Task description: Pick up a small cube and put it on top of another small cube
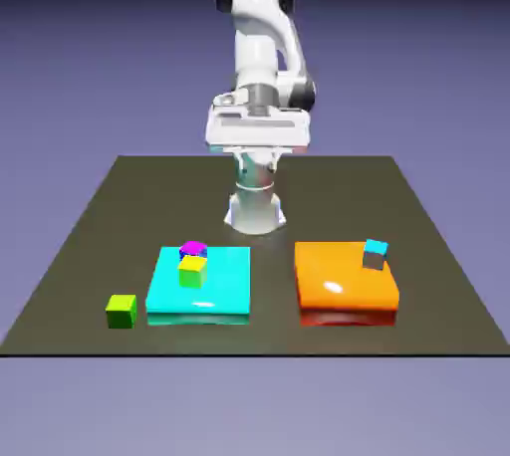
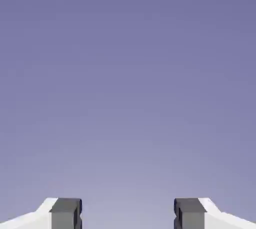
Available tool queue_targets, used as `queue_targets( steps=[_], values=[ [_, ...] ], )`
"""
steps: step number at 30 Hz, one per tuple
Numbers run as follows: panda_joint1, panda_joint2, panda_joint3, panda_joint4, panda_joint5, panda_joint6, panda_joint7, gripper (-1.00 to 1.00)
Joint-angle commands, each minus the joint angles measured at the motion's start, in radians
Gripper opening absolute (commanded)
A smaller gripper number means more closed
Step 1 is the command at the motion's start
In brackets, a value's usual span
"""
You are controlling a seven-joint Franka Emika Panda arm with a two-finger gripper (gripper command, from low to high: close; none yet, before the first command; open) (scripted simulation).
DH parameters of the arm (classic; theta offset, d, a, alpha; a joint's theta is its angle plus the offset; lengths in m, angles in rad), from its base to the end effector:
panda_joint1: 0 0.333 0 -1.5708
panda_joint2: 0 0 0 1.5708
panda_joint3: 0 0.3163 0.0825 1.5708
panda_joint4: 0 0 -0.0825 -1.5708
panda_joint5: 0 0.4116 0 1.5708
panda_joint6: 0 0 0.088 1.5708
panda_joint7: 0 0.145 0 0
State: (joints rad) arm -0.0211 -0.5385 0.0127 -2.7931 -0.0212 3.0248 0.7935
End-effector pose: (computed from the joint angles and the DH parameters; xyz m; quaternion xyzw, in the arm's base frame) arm 0.4439 -0.0025 0.4079 -0.8570 0.3528 -0.3502 0.1359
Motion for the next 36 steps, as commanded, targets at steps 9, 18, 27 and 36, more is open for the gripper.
queue_targets(
  steps=[9,18,27,36],
  values=[
    [-0.247,0.235,0.095,0.126,-0.158,-0.091,0.391,0.0],
    [-0.494,0.47,0.19,0.252,-0.315,-0.182,0.783,0.0],
    [-0.742,0.706,0.284,0.378,-0.473,-0.274,1.174,0.0],
    [-0.961,0.915,0.369,0.49,-0.613,-0.355,1.522,0.0]
  ],
)
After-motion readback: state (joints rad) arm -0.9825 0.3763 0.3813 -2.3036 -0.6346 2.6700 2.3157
